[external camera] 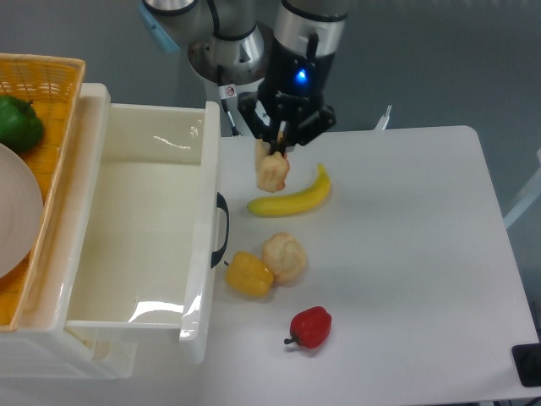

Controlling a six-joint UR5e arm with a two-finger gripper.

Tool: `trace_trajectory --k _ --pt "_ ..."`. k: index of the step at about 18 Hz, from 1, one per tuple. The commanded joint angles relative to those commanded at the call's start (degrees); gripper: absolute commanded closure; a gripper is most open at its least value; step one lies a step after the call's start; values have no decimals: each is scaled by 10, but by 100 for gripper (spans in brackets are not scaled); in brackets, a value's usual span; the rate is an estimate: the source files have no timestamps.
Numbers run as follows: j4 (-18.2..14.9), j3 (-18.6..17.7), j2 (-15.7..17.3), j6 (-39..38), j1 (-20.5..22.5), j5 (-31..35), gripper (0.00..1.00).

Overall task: Place the square bread in the upper white drawer
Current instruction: 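Lift the square bread and carry it over the open white drawer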

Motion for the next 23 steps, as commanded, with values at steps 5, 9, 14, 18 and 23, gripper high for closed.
trace_trajectory --k 5,9,14,18,23 --pt "1 -1 -3 -28 -44 -6 87" --pt "1 -2 -12 -37 -53 -40 84" --pt "1 -5 -18 -41 -74 -41 80" --pt "2 -6 -27 -38 -82 -41 73" --pt "39 -6 -35 -40 -102 -41 62"
